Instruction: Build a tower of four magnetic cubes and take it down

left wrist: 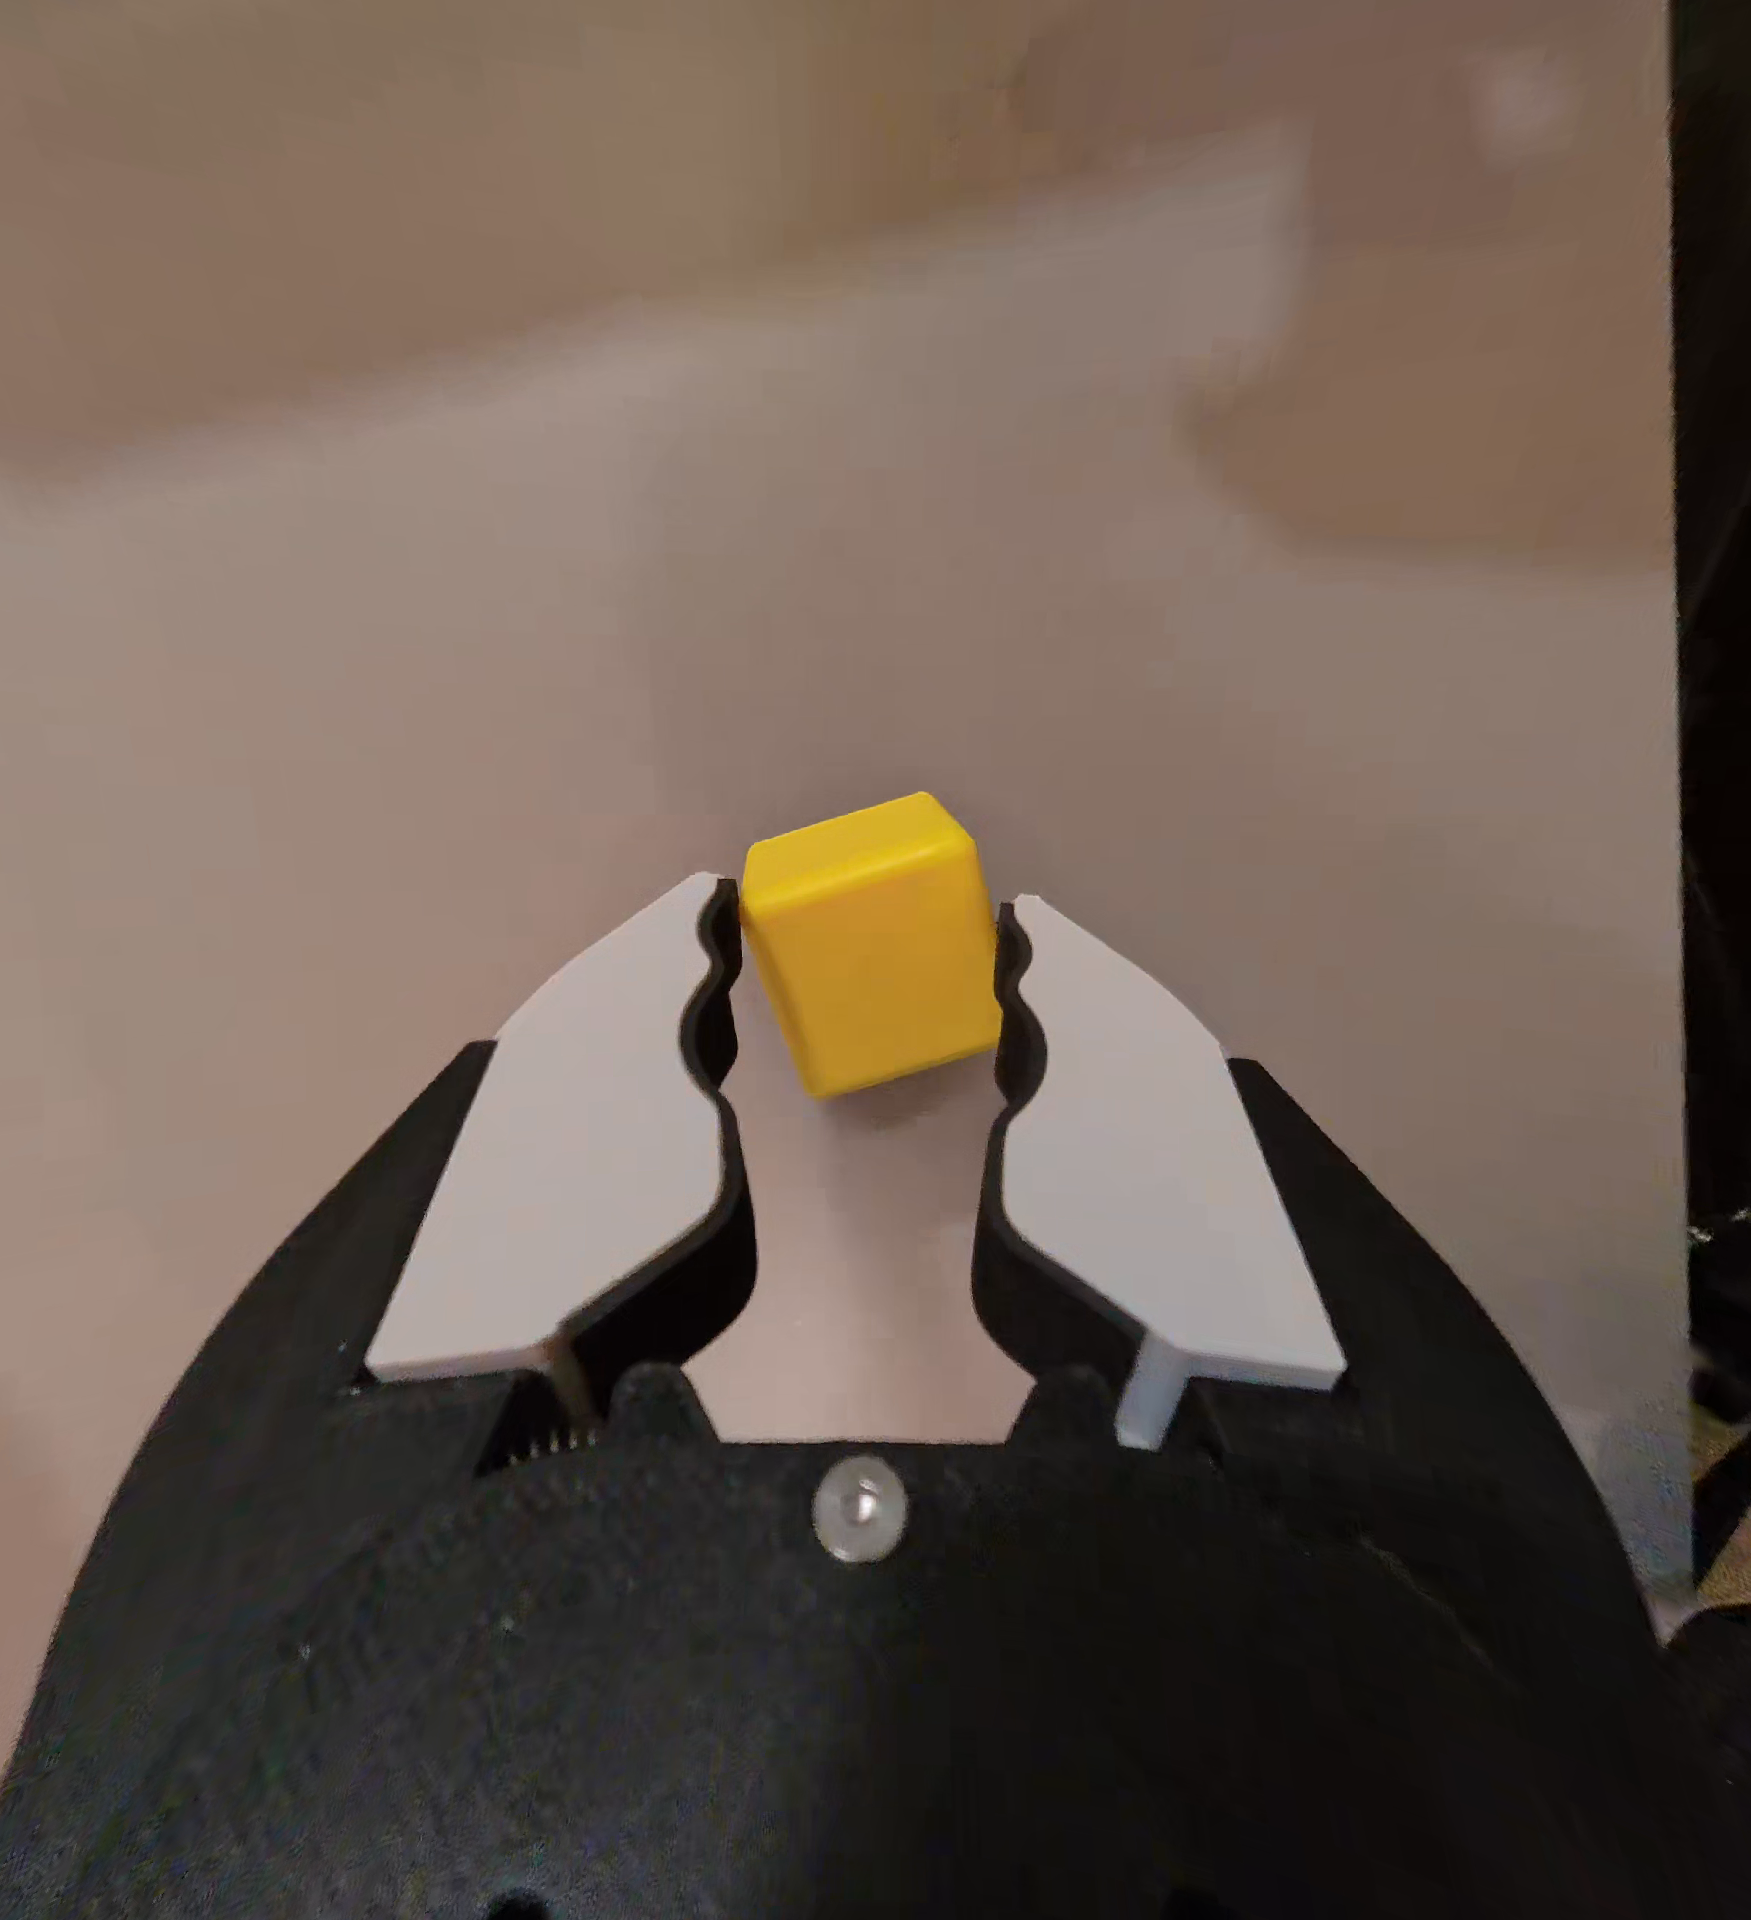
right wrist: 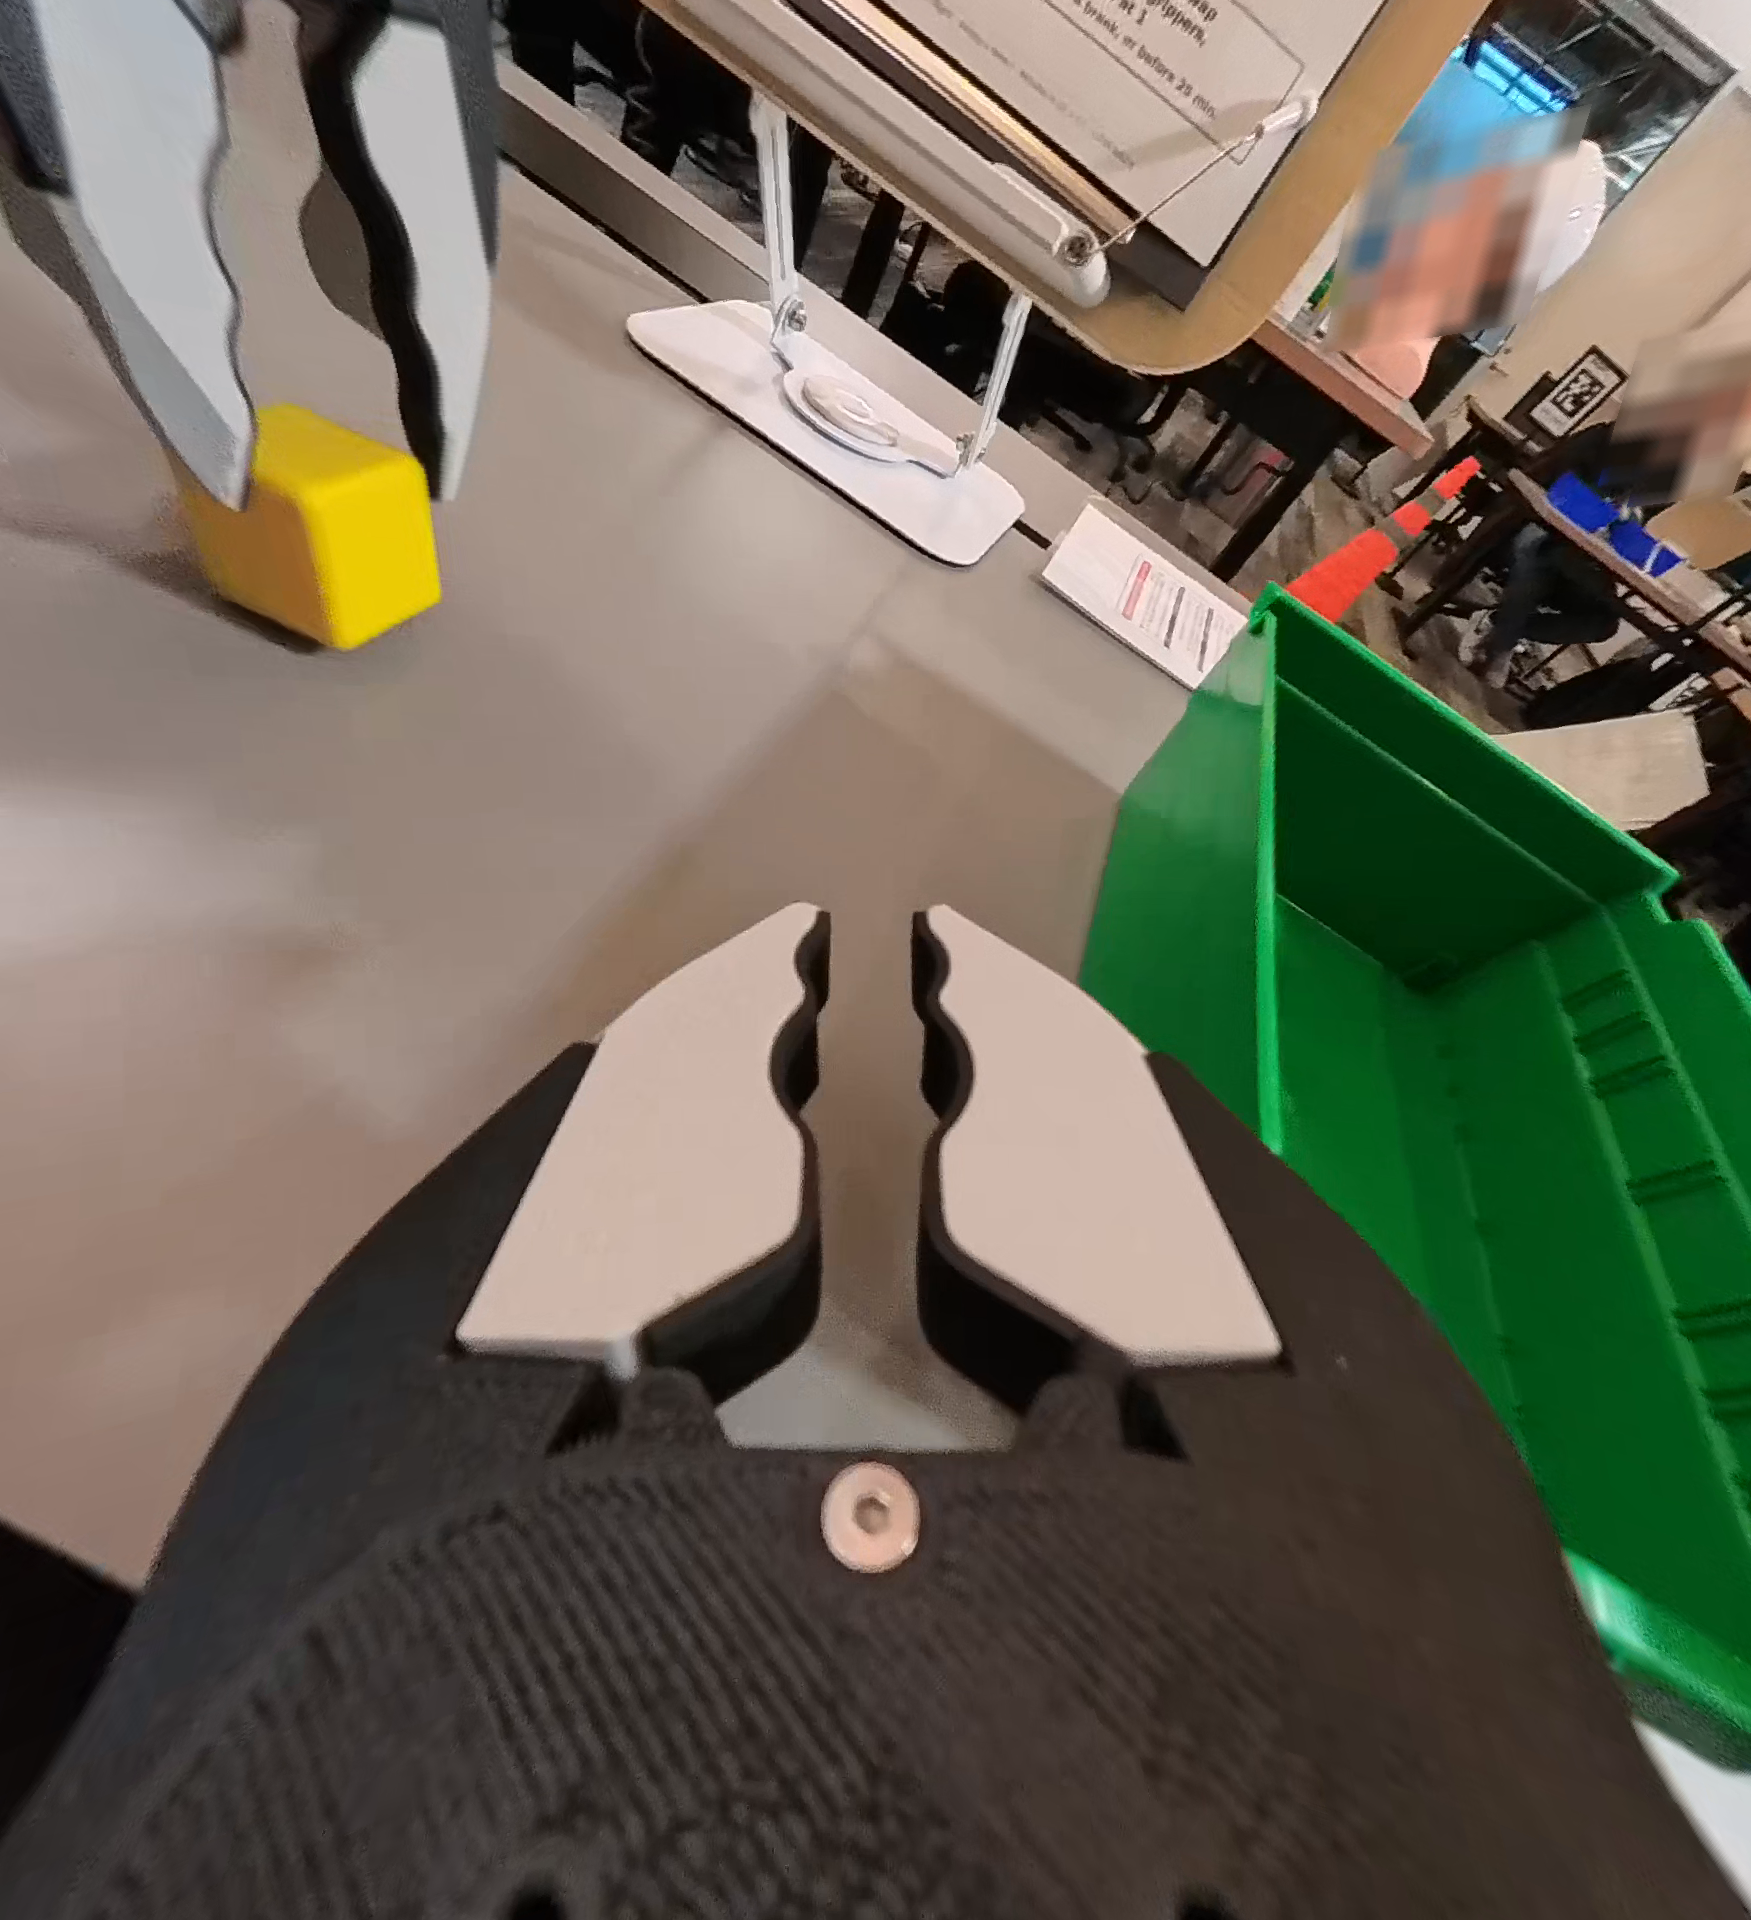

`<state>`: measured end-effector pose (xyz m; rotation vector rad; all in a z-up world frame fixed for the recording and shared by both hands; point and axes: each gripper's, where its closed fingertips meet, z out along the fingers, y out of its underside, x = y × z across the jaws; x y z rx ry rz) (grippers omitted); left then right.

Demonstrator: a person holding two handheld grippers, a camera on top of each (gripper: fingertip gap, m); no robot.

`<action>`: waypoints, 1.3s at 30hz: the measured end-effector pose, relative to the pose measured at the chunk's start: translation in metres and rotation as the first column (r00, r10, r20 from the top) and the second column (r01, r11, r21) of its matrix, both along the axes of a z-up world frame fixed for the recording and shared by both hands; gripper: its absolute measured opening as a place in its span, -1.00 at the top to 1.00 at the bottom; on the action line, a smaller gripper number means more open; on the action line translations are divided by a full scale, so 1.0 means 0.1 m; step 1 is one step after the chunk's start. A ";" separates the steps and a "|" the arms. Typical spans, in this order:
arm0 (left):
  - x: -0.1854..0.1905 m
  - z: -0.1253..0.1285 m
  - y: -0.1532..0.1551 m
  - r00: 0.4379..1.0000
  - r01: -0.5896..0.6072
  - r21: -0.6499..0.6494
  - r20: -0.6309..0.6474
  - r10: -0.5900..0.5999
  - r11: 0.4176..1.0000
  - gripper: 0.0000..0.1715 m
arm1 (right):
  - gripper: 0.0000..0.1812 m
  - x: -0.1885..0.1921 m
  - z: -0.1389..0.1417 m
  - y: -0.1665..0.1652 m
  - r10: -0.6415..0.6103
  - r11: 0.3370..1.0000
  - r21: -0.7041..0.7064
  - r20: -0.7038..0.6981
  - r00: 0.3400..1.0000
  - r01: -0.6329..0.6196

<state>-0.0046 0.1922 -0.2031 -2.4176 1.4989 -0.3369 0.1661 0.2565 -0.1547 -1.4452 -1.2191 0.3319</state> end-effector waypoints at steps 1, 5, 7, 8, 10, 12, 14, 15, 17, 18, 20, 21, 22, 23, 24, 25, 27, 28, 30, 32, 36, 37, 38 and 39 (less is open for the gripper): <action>0.01 -0.03 0.03 1.000 0.014 -0.003 -0.005 -0.014 1.000 0.43 | 0.84 0.03 0.02 -0.03 -0.003 1.000 -0.006 -0.012 1.000 0.003; 0.09 -0.02 0.17 0.998 0.053 0.000 -0.026 -0.053 0.999 0.44 | 0.88 0.10 0.04 -0.06 -0.021 0.999 -0.035 -0.043 0.999 0.019; 0.14 -0.04 0.21 0.996 0.074 -0.004 -0.041 -0.074 0.997 0.44 | 0.89 0.12 0.02 -0.04 -0.030 0.999 -0.038 -0.036 0.999 0.029; 0.17 -0.05 0.22 0.995 0.090 0.002 -0.037 -0.090 0.996 0.44 | 0.89 0.13 0.01 -0.04 -0.031 0.999 -0.043 -0.036 0.999 0.029; 0.26 -0.05 0.22 0.993 0.114 0.001 -0.007 -0.114 0.993 0.44 | 0.88 0.13 0.00 -0.04 -0.027 0.998 -0.059 -0.042 0.999 0.024; 0.26 -0.05 0.24 0.994 0.109 0.008 -0.005 -0.108 0.994 0.42 | 0.86 0.15 -0.01 -0.03 -0.028 0.997 -0.069 -0.043 0.999 0.025; 0.23 -0.05 0.31 0.997 0.069 0.045 -0.024 -0.068 0.997 0.35 | 0.86 0.18 -0.03 -0.01 -0.041 0.997 -0.067 -0.032 0.999 0.039; 0.21 -0.05 0.34 0.999 0.038 0.062 -0.032 -0.036 0.997 0.27 | 0.86 0.19 -0.03 0.00 -0.045 0.997 -0.065 -0.029 0.999 0.043; 0.19 -0.03 0.32 1.000 -0.005 0.055 -0.022 0.006 0.998 0.06 | 0.85 0.19 -0.02 0.01 -0.044 0.996 -0.078 -0.040 0.998 0.040; 0.19 -0.02 0.30 1.000 -0.027 0.055 -0.005 0.028 0.998 -0.02 | 0.84 0.18 -0.02 0.01 -0.040 0.995 -0.091 -0.050 0.998 0.035; 0.20 0.01 0.25 0.996 -0.076 0.068 0.055 0.072 0.995 -0.06 | 0.83 0.15 -0.01 0.02 -0.029 0.993 -0.117 -0.068 0.997 0.021; 0.21 0.03 0.21 0.991 -0.099 0.084 0.102 0.091 0.992 -0.08 | 0.83 0.12 -0.01 0.01 -0.021 0.992 -0.126 -0.072 0.997 0.012; 0.23 0.04 0.16 0.981 -0.127 0.109 0.160 0.108 0.986 -0.08 | 0.82 0.10 -0.02 0.01 -0.012 0.991 -0.132 -0.072 0.997 0.002; 0.25 0.05 0.14 0.965 -0.168 0.139 0.227 0.134 0.976 -0.08 | 0.82 0.08 -0.03 0.00 -0.003 0.991 -0.133 -0.068 0.998 -0.006; 0.24 0.05 0.13 0.945 -0.216 0.171 0.284 0.162 0.961 -0.07 | 0.82 0.05 -0.03 0.00 0.006 0.991 -0.130 -0.064 0.998 -0.014; 0.19 0.04 0.15 0.924 -0.283 0.208 0.322 0.207 0.936 -0.07 | 0.82 0.02 -0.03 0.00 0.016 0.992 -0.126 -0.064 0.998 -0.024; 0.10 0.02 0.15 0.879 -0.381 0.237 0.391 0.271 0.894 -0.06 | 0.82 -0.04 -0.04 -0.01 0.036 0.990 -0.131 -0.066 0.997 -0.044; 0.05 0.02 0.19 0.852 -0.430 0.246 0.428 0.300 0.869 -0.06 | 0.82 -0.07 -0.05 -0.01 0.045 0.989 -0.139 -0.069 0.997 -0.054; 0.03 -0.01 0.21 0.818 -0.468 0.220 0.476 0.325 0.856 -0.05 | 0.82 -0.13 -0.05 0.00 0.058 0.986 -0.153 -0.078 0.995 -0.069; 0.01 -0.08 0.23 0.791 -0.498 0.168 0.489 0.366 0.851 -0.04 | 0.82 -0.17 -0.05 0.00 0.066 0.979 -0.185 -0.097 0.993 -0.083; 0.02 -0.16 0.20 0.765 -0.512 0.098 0.504 0.401 0.853 0.10 | 0.81 -0.25 -0.02 -0.02 0.067 0.941 -0.313 -0.193 0.979 -0.126; 0.01 -0.13 0.20 0.760 -0.517 0.109 0.515 0.396 0.849 0.11 | 0.80 -0.25 -0.02 -0.01 0.062 0.934 -0.333 -0.206 0.977 -0.130; 0.01 -0.12 0.20 0.757 -0.521 0.116 0.521 0.395 0.845 0.12 | 0.80 -0.25 -0.03 0.00 0.055 0.929 -0.347 -0.208 0.977 -0.127; 0.00 -0.12 0.20 0.757 -0.522 0.120 0.521 0.394 0.844 0.11 | 0.80 -0.23 -0.05 0.02 0.047 0.927 -0.356 -0.202 0.978 -0.118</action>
